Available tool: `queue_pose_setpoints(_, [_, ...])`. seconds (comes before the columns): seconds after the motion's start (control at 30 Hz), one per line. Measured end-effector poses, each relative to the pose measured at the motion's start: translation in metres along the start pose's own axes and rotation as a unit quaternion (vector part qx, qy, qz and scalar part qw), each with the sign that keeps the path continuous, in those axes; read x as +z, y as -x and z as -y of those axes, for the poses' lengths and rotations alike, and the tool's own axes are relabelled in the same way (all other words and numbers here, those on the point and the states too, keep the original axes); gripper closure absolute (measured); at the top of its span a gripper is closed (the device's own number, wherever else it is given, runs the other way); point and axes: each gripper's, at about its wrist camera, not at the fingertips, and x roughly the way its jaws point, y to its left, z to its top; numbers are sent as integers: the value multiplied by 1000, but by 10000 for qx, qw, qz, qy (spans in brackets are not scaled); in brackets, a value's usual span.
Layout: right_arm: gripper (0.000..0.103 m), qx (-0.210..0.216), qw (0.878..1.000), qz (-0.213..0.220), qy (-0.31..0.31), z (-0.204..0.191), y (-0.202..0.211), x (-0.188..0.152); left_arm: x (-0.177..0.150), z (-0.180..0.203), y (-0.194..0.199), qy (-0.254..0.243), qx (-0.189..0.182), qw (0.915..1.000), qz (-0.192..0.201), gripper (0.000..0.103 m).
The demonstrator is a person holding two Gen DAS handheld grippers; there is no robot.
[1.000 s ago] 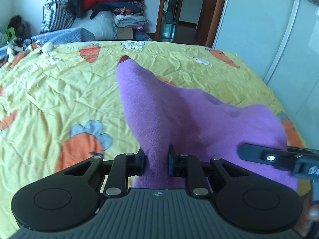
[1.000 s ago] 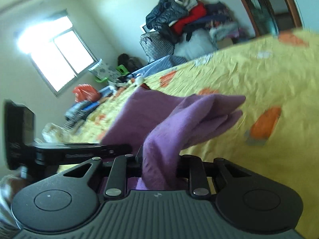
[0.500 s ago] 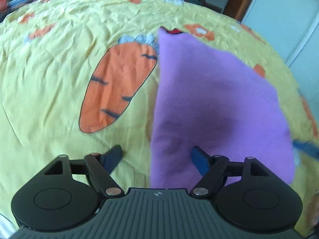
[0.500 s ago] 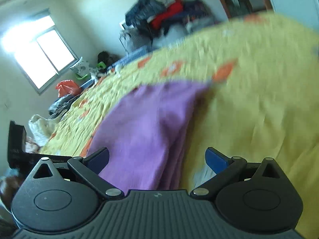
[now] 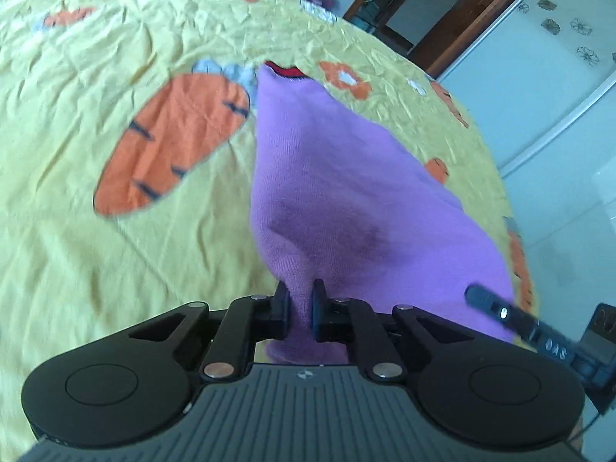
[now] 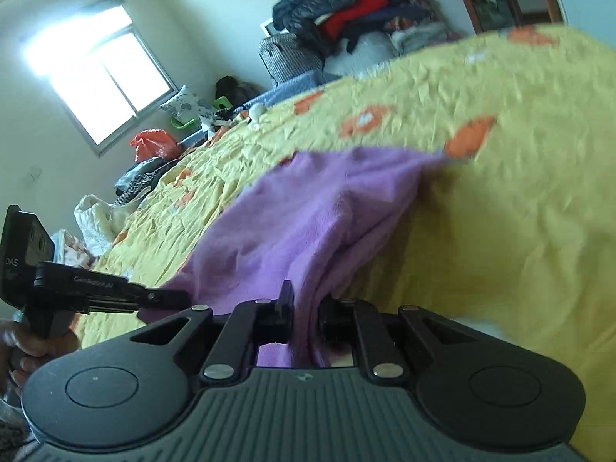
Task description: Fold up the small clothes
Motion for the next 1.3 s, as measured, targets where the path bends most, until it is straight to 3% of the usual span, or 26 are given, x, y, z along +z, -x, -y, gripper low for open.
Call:
queue_pose_setpoints(0.03, [91,-108,9999,-124,-10,7,-3,0,-7,-1,-1,-32,45,10000,-53,92])
queue_pose_setpoints(0.07, [79,-326,9981,-496,152,12,-10,-4,-15,-3,-4,-47,193,9997,-117,92])
queue_pose_setpoints(0.1, [71,-749,9947,-633,302,14,-12,-9,-23,-6,-7,-69,333,9992,-224,84])
queue_pose_setpoints(0.13, [49,-955,9938,-461,342,15,-6,-12,-31,-9,-6,-111,435,9987,-234,77])
queue_pose_setpoints(0.17, [27,-919,9950,-250,296,15,3,-13,-38,-10,-1,-177,539,9982,-170,60])
queue_pose_setpoints(0.2, [20,-782,9966,-57,253,15,10,-11,-43,-10,7,-234,617,9978,-88,41])
queue_pose_setpoints(0.23, [12,-665,9974,184,203,16,14,-7,-47,-10,15,-263,644,9976,28,33])
queue_pose_setpoints(0.27, [11,-637,9971,403,62,21,13,0,-49,-7,22,-322,616,9974,199,26])
queue_pose_setpoints(0.37, [11,-174,9953,547,-780,57,-16,31,-51,12,34,-830,728,9922,572,25])
queue_pose_setpoints(0.43, [11,4,9905,408,-1314,86,-46,53,-49,23,32,-1019,786,9888,761,18])
queue_pose_setpoints(0.5, [14,165,9859,330,-1633,106,-74,69,-45,31,24,-1144,862,9862,832,17])
queue_pose_setpoints(0.53, [35,296,9832,67,-1799,115,-91,74,-44,35,19,-1226,961,9839,873,16])
queue_pose_setpoints(0.57, [94,221,9830,-105,-1819,117,-103,76,-43,37,12,-1294,1027,9825,862,16])
queue_pose_setpoints(0.63, [98,-140,9924,69,-1220,102,-106,82,-40,39,1,-1336,1166,9811,775,16])
queue_pose_setpoints(0.73, [98,-453,9963,302,-671,82,-102,92,-42,36,-6,-1327,1160,9820,676,16])
queue_pose_setpoints(0.8, [99,-533,9964,330,-566,79,-102,100,-46,35,-8,-1378,1183,9813,641,14])
queue_pose_setpoints(0.83, [99,-789,9948,272,-576,81,-105,101,-47,34,-10,-1408,1230,9804,620,12])
queue_pose_setpoints(0.9, [97,-1087,9935,-216,-264,87,-125,100,-50,30,-18,-1401,1388,9789,532,12])
queue_pose_setpoints(0.93, [95,-1076,9939,-186,-176,87,-126,98,-51,26,-20,-1358,1402,9796,481,11])
queue_pose_setpoints(1.0, [66,-1524,9881,-185,-84,77,-111,102,-53,18,-15,-1271,1392,9809,487,9])
queue_pose_setpoints(1.03, [29,-1664,9859,-74,188,66,-97,101,-54,15,-8,-1244,1432,9804,538,7])
queue_pose_setpoints(1.07, [7,-1690,9842,69,524,53,-78,96,-56,11,-1,-1203,1503,9794,603,2])
queue_pose_setpoints(1.13, [6,-1641,9825,180,864,29,-42,75,-61,2,14,-1021,1542,9799,742,0])
queue_pose_setpoints(1.3, [6,-1826,9783,-108,973,-9,9,-1,-81,-10,23,-769,1421,9852,566,0])
